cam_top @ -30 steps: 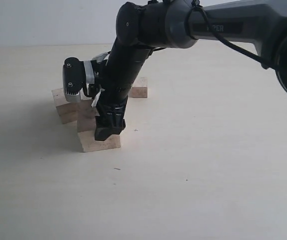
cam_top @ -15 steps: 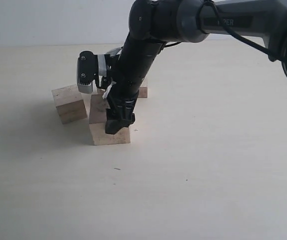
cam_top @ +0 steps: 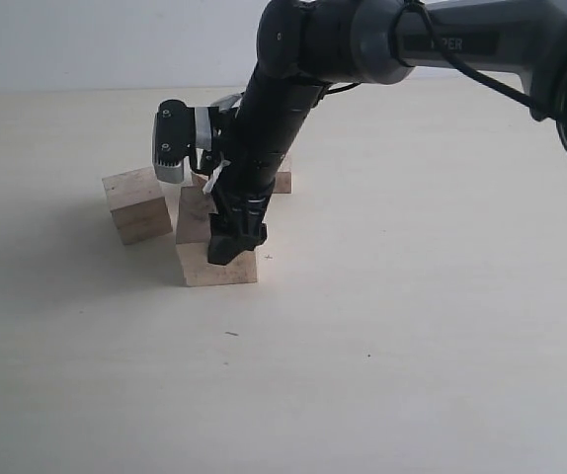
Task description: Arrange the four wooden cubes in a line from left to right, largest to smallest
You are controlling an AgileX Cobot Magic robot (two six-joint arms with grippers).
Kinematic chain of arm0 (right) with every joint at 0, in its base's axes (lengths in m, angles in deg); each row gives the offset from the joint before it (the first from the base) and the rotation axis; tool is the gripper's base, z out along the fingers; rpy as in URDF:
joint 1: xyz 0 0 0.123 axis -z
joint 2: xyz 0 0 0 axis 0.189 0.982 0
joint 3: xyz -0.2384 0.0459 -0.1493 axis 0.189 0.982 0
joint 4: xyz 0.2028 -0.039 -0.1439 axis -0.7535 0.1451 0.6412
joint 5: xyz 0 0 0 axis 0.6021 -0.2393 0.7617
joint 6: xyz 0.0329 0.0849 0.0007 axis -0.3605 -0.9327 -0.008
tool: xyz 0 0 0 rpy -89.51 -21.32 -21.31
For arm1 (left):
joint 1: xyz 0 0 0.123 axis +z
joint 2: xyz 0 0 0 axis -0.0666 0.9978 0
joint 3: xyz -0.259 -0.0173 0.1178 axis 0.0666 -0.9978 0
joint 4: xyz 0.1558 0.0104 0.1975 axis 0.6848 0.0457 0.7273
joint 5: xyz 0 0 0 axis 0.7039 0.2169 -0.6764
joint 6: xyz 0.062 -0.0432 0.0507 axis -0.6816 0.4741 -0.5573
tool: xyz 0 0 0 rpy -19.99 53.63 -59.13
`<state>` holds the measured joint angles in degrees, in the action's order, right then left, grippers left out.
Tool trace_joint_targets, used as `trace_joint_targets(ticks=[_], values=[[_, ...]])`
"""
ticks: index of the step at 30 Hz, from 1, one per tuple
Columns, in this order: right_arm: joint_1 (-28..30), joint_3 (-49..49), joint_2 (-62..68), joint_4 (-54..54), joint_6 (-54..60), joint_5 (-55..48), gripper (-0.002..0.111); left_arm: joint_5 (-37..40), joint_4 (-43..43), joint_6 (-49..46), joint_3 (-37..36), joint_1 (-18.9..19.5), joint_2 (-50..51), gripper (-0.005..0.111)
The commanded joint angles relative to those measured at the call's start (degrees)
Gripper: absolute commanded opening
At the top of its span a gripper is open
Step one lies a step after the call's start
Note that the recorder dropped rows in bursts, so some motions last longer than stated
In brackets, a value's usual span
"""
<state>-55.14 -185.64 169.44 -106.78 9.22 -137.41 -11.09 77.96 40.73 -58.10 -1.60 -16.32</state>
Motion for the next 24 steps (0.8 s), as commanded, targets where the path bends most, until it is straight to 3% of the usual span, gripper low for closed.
trace_joint_targets(ticks=[1, 4, 6, 24], values=[[0.4, -0.2, 0.7, 1.2, 0.5, 2.3, 0.048, -0.4, 0.0, 0.2, -0.2, 0.1, -0.3, 0.0], [0.4, -0.2, 0.5, 1.2, -0.1, 4.0, 0.074, -0.4, 0.0, 0.2, -0.2, 0.1, -0.3, 0.0], [0.4, -0.2, 0.2, 1.2, -1.9, 5.4, 0.08, -0.4, 0.0, 0.2, -0.2, 0.1, -0.3, 0.0], [1.3, -0.2, -0.1, -1.8, -1.5, 5.5, 0.08, -0.4, 0.0, 0.2, -0.2, 0.1, -0.3, 0.0]])
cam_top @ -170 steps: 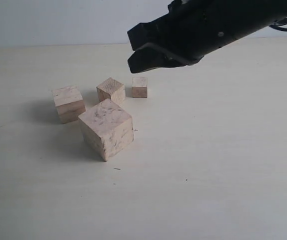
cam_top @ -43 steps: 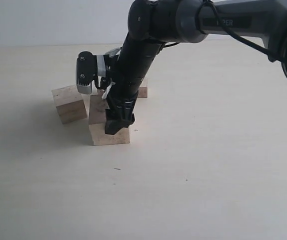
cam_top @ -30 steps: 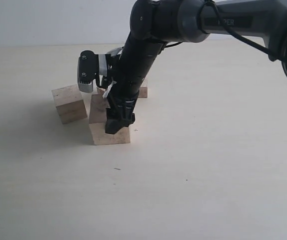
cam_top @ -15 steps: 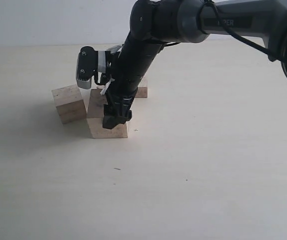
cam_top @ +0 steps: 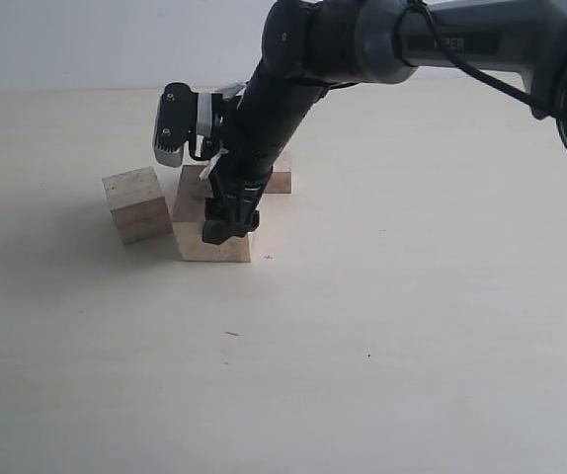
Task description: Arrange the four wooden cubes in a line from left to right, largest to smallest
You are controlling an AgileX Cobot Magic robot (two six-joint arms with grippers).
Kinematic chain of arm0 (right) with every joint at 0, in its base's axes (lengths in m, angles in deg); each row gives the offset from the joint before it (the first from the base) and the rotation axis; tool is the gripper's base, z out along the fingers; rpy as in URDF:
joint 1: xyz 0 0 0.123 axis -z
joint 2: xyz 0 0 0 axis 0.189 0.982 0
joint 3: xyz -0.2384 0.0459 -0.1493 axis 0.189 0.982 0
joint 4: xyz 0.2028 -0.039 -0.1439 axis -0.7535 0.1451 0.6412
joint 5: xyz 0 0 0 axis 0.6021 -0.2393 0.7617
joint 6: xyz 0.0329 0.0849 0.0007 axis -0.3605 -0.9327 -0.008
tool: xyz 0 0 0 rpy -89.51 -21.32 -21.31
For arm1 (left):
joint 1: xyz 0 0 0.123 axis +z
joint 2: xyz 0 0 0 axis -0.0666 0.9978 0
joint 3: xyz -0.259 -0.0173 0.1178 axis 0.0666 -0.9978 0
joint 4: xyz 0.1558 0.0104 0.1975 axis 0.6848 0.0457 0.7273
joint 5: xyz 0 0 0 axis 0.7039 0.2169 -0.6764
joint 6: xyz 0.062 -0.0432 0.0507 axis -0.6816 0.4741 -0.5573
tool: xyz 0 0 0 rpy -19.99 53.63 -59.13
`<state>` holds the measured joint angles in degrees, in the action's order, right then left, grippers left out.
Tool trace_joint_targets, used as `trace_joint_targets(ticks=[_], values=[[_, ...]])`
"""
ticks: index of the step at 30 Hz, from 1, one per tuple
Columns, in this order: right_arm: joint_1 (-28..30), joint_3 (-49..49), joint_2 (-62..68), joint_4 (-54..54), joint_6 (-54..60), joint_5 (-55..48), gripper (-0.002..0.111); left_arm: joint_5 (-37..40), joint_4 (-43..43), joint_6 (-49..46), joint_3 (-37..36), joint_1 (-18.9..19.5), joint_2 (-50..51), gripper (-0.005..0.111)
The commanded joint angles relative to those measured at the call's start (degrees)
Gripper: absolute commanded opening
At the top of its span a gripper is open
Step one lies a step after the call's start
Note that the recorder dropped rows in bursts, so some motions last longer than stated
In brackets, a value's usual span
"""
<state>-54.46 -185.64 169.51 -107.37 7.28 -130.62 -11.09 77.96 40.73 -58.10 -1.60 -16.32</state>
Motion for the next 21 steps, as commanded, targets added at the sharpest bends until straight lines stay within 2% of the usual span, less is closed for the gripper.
trace_joint_targets(ticks=[1, 5, 13, 21], values=[[0.7, -0.2, -0.1, -1.2, 1.0, -1.6, 0.08, -0.4, 0.0, 0.2, -0.2, 0.1, -0.3, 0.0], [0.7, -0.2, -0.1, -5.9, 5.6, -4.5, 0.08, -0.4, 0.0, 0.2, -0.2, 0.1, -0.3, 0.0], [0.7, -0.1, -0.1, -4.9, 6.0, -4.9, 0.08, -0.4, 0.0, 0.2, -0.2, 0.1, -0.3, 0.0], [1.1, -0.1, -0.1, -8.9, 6.6, -7.7, 0.08, -0.4, 0.0, 0.2, -0.2, 0.1, -0.3, 0.0]])
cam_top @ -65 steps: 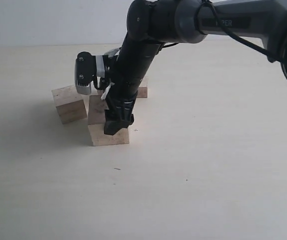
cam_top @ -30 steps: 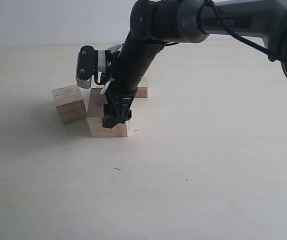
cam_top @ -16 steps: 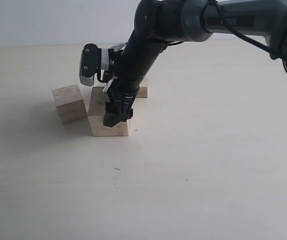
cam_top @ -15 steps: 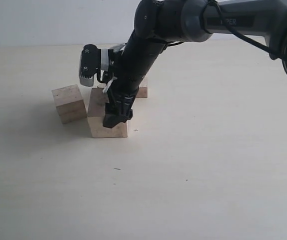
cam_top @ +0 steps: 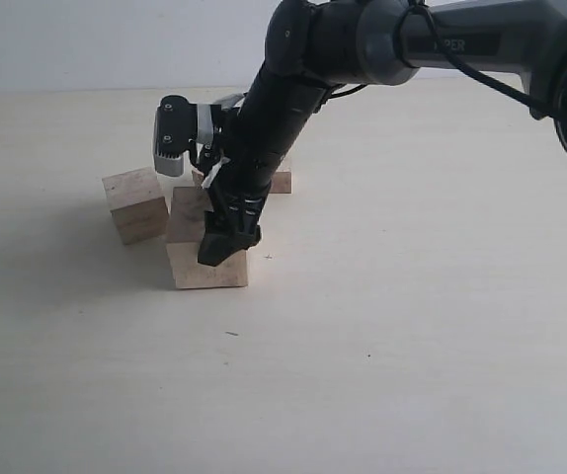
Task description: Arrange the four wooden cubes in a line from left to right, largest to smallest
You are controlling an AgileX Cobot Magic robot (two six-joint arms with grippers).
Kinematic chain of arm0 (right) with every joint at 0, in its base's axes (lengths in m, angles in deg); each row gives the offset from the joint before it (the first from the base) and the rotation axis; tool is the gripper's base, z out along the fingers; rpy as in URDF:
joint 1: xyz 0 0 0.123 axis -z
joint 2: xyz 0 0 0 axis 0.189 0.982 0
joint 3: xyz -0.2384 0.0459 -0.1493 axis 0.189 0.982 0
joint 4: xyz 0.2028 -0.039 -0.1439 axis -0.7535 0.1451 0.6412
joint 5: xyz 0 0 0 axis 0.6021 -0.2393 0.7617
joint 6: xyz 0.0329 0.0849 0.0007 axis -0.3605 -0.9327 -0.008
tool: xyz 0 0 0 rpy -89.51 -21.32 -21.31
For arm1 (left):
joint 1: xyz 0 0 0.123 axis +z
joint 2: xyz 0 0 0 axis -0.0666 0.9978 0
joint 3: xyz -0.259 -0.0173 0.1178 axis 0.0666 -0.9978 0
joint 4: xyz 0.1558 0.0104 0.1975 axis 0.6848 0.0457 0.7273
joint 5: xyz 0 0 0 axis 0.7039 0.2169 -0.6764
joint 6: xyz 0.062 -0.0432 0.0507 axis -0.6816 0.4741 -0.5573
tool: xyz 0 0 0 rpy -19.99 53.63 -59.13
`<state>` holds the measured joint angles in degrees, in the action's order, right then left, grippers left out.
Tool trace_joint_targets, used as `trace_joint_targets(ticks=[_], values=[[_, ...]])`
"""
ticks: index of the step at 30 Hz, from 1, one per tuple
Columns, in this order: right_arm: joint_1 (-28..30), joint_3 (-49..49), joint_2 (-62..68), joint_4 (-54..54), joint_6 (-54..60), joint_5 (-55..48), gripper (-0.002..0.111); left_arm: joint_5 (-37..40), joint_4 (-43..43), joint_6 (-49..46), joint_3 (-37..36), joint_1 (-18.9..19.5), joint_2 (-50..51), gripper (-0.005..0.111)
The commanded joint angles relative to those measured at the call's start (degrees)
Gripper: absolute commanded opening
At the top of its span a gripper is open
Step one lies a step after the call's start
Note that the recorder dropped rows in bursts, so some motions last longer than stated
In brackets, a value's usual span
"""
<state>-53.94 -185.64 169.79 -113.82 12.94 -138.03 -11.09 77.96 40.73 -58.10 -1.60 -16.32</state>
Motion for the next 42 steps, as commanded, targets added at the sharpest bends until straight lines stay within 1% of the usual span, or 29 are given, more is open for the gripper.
trace_joint_targets(ticks=[1, 8, 12, 14, 25, 32, 34, 38, 39, 42], values=[[0.8, -0.1, -0.4, -2.5, 0.9, -0.1, 0.08, -0.4, 0.0, 0.2, -0.2, 0.1, -0.3, 0.0], [1.9, -0.1, -0.4, -2.5, 0.8, -0.2, 0.081, -0.4, 0.0, 0.2, -0.2, 0.1, -0.3, 0.0], [1.9, -0.1, -0.4, -2.5, 0.7, -0.4, 0.093, -0.4, 0.0, 0.2, -0.2, 0.1, -0.3, 0.0], [1.9, -0.1, -0.4, -2.5, 0.8, -0.4, 0.096, -0.4, 0.0, 0.2, -0.2, 0.1, -0.3, 0.0], [1.9, -0.1, -2.9, -2.7, 0.8, -1.3, 0.096, -0.4, 0.0, 0.2, -0.2, 0.1, -0.3, 0.0], [1.9, -0.1, -8.3, -9.6, 0.8, -2.3, 0.096, -0.4, 0.0, 0.2, -0.2, 0.1, -0.3, 0.0], [1.9, -0.1, -9.2, -13.2, 0.8, -2.2, 0.096, -0.4, 0.0, 0.2, -0.2, 0.1, -0.3, 0.0], [1.7, -0.1, -9.5, -26.0, -5.1, -0.1, 0.094, -0.4, 0.0, 0.2, -0.2, 0.1, -0.3, 0.0], [1.4, -0.1, -9.3, -28.4, -4.5, 0.0, 0.094, -0.4, 0.0, 0.2, -0.2, 0.1, -0.3, 0.0], [0.3, -0.1, -9.0, -29.9, -1.4, -0.1, 0.094, -0.4, 0.0, 0.2, -0.2, 0.1, -0.3, 0.0]])
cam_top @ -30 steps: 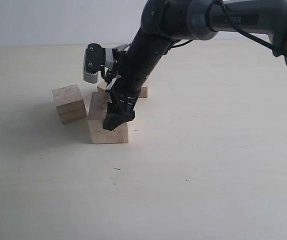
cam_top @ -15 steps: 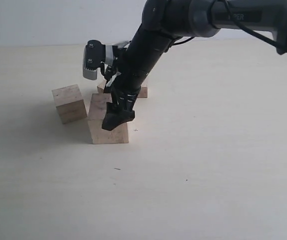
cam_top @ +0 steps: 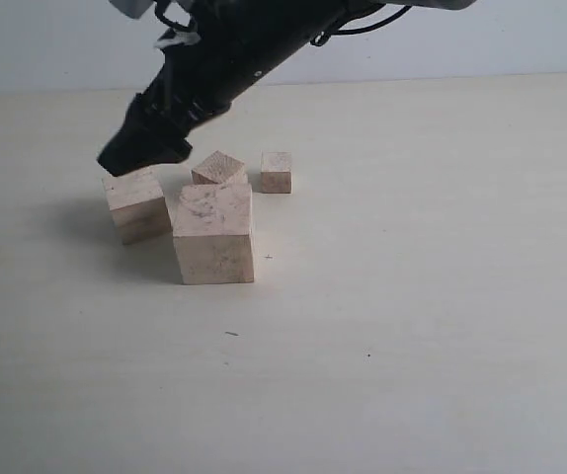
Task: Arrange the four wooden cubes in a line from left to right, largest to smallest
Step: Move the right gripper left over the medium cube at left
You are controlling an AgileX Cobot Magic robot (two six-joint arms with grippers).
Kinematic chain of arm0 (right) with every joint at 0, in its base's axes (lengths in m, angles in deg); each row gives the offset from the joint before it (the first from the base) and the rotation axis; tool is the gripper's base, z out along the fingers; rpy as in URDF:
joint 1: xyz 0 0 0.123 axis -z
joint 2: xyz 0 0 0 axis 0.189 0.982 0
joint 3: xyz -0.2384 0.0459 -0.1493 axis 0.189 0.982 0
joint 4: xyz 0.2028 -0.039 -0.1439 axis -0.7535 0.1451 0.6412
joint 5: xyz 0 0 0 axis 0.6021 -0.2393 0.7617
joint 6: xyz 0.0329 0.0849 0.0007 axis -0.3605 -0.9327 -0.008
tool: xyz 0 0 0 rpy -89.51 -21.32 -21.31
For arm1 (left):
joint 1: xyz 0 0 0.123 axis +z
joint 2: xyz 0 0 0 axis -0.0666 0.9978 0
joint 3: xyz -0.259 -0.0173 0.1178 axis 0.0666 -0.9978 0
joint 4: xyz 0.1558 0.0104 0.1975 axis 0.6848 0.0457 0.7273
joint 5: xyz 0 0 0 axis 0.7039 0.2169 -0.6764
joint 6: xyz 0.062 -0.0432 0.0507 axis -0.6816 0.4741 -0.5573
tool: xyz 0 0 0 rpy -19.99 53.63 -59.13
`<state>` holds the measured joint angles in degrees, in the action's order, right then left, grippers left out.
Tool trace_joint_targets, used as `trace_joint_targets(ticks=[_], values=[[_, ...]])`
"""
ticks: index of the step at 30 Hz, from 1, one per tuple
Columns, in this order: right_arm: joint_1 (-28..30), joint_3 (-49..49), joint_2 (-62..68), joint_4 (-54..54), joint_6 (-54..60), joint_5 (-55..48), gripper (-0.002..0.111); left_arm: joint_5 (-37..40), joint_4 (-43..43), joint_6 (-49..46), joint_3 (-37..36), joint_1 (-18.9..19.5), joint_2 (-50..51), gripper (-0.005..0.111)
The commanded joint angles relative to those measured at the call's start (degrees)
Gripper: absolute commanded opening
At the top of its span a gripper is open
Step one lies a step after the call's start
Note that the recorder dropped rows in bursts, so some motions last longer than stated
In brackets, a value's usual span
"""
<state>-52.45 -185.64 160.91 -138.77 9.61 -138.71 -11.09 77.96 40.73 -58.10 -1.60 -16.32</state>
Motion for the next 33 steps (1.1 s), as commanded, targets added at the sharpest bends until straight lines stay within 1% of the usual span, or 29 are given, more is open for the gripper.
trace_joint_targets(ticks=[1, 5, 11, 15, 17, 18, 20, 22, 25, 29, 31, 33], values=[[-1.7, -0.1, -0.1, -4.4, 2.7, 0.6, 0.094, -0.4, 0.0, 0.2, -0.2, 0.1, -0.3, 0.0], [-2.7, -0.1, -0.1, -3.4, 3.9, -1.1, 0.094, -0.4, 0.0, 0.2, -0.2, 0.1, -0.3, 0.0], [-2.7, -0.1, -0.1, -7.4, 3.8, -2.7, 0.094, -0.4, 0.0, 0.2, -0.2, 0.1, -0.3, 0.0], [-2.8, -0.1, -0.1, -9.1, -4.1, -2.1, 0.094, -0.4, 0.0, 0.2, -0.2, 0.1, -0.3, 0.0], [-3.1, -0.2, -0.1, -8.2, -7.1, 0.5, 0.094, -0.4, 0.0, 0.2, -0.2, 0.1, -0.3, 0.0], [-3.7, -0.4, -0.1, -6.9, -8.8, 3.6, 0.094, -0.4, 0.0, 0.2, -0.2, 0.1, -0.3, 0.0], [-4.8, -0.4, -0.1, -2.4, -12.3, 8.9, 0.094, -0.4, 0.0, 0.2, -0.2, 0.1, -0.3, 0.0], [-6.9, -1.1, 0.0, 5.0, -16.2, 13.3, 0.094, -0.4, 0.0, 0.2, -0.2, 0.1, -0.3, 0.0], [-10.8, -4.4, 1.3, 19.0, -27.1, 17.2, 0.094, -0.4, 0.0, 0.2, -0.2, 0.1, -0.3, 0.0], [-14.0, -10.2, 4.1, 35.7, -56.0, 21.2, 0.094, -0.4, 0.0, 0.2, -0.2, 0.1, -0.3, 0.0], [-14.7, -13.2, 5.9, 42.1, -67.3, 21.1, 0.094, -0.4, 0.0, 0.2, -0.2, 0.1, -0.3, 0.0], [-15.1, -15.8, 7.8, 48.3, -76.0, 20.3, 0.094, -0.4, 0.0, 0.2, -0.2, 0.1, -0.3, 0.0]])
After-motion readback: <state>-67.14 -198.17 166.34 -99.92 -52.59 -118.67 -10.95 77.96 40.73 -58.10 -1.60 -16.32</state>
